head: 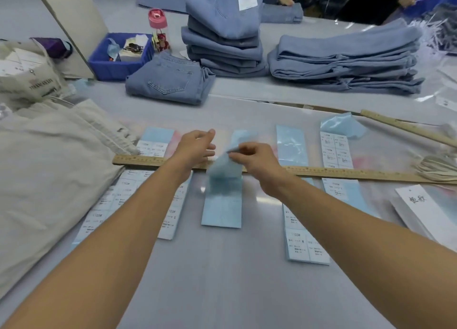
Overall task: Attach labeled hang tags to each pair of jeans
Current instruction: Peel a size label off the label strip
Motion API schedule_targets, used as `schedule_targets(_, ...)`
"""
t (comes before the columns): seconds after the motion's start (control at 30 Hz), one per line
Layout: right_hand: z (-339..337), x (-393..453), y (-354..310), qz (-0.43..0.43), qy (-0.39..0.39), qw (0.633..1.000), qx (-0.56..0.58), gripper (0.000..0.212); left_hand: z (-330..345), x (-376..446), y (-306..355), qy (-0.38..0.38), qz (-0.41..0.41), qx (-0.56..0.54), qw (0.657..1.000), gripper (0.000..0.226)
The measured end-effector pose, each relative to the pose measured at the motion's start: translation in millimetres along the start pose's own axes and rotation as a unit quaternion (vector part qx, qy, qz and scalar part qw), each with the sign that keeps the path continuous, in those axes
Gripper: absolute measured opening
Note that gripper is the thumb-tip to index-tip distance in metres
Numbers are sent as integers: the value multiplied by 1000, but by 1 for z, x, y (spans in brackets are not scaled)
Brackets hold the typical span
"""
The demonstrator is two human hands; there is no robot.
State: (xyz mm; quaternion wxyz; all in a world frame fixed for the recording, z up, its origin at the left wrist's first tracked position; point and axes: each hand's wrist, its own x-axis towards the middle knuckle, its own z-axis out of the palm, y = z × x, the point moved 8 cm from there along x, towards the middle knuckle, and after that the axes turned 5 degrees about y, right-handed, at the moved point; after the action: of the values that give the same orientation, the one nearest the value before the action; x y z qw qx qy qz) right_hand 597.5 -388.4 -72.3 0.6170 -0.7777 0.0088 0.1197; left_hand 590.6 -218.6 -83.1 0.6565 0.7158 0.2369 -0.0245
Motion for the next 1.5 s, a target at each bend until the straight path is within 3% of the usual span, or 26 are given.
schedule_targets(0.07,7,-26,-11,-143,-69,978,-139,9,-2,1,-5,-3,-33,-68,997,35)
schedule_targets(0.17,20,-67,-7,-317,-157,865,-354,17,-3,-1,-13,-35,-82,-120,989,41)
schedule_targets(0.27,26,-104,14,-421,-201,721,-512,38,0,-7,-18,-63,-44,20,997,50)
schedule_targets(0.37,22,-124,24,-486,-159,622,-593,49,13,-21,-9,-104,26,79,991,46)
schedule_targets(0.4,20,-127,18,-499,-121,620,-594,45,16,-28,-4,-122,34,75,989,39)
schedule_targets(0.5,13,-132,7,-509,-61,668,-539,29,27,-57,11,-200,65,83,974,36)
schedule_targets(0.6,13,-127,21,-446,-157,696,-541,35,27,-97,18,-268,99,69,956,46)
schedule_targets(0.63,14,-129,21,-427,-189,727,-503,28,24,-110,13,-288,97,68,950,48)
schedule_targets(0.67,19,-135,23,-446,-222,717,-487,22,19,-123,5,-310,87,82,943,49)
schedule_targets(0.7,30,-137,27,-466,-244,670,-523,25,15,-136,-7,-333,73,113,933,49)
schedule_targets(0.73,39,-139,34,-522,-225,574,-589,28,10,-146,-21,-350,58,158,921,47)
schedule_targets(0.77,42,-139,35,-546,-197,534,-615,30,4,-152,-37,-350,50,211,911,42)
schedule_targets(0.83,42,-130,40,-510,-212,587,-592,31,-11,-150,-59,-278,91,319,901,25)
schedule_targets(0.93,42,-115,33,-448,-181,700,-525,21,-27,-150,-58,-73,281,417,861,4)
schedule_targets(1.0,38,-98,23,-385,-129,803,-437,19,-18,-158,-59,-9,380,459,803,22)
schedule_targets(1.07,37,-83,18,-334,-81,854,-391,17,-5,-160,-67,-4,416,486,768,35)
schedule_targets(1.2,53,-62,24,-323,-127,835,-427,32,2,-158,-79,-6,425,487,763,28)
schedule_targets(1.5,57,-65,31,-382,-149,795,-447,24,0,-160,-91,26,464,449,763,29)
